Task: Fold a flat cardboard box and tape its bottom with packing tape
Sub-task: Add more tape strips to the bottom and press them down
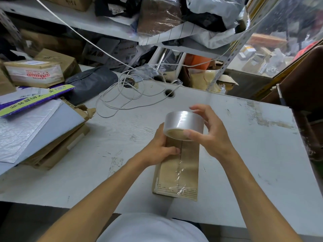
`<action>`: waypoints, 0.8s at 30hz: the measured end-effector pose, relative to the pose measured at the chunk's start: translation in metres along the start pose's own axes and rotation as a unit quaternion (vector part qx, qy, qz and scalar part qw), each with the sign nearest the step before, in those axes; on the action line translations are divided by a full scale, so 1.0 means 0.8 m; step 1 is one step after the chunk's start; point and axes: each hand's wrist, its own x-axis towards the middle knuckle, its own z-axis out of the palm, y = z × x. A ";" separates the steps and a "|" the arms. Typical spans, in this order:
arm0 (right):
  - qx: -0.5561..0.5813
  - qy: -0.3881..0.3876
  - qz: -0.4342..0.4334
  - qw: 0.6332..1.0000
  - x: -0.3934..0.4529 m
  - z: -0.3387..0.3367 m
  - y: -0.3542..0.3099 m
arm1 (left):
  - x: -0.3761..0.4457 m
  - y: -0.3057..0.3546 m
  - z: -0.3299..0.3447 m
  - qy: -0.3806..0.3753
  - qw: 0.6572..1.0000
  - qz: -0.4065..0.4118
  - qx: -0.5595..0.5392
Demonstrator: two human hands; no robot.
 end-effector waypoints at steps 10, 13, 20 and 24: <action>-0.084 -0.052 -0.027 0.995 -0.002 -0.043 -0.005 | -0.006 0.012 -0.002 0.018 1.000 0.009 0.022; -0.109 -0.056 -0.020 0.992 -0.006 -0.062 0.000 | -0.004 0.012 0.001 0.028 0.999 0.003 0.023; -0.171 -0.097 0.026 0.980 -0.017 -0.093 0.036 | -0.001 0.006 -0.015 0.046 0.999 -0.017 -0.022; -0.155 -0.086 0.034 0.984 -0.017 -0.080 0.063 | -0.005 0.006 -0.013 0.059 0.998 -0.014 -0.026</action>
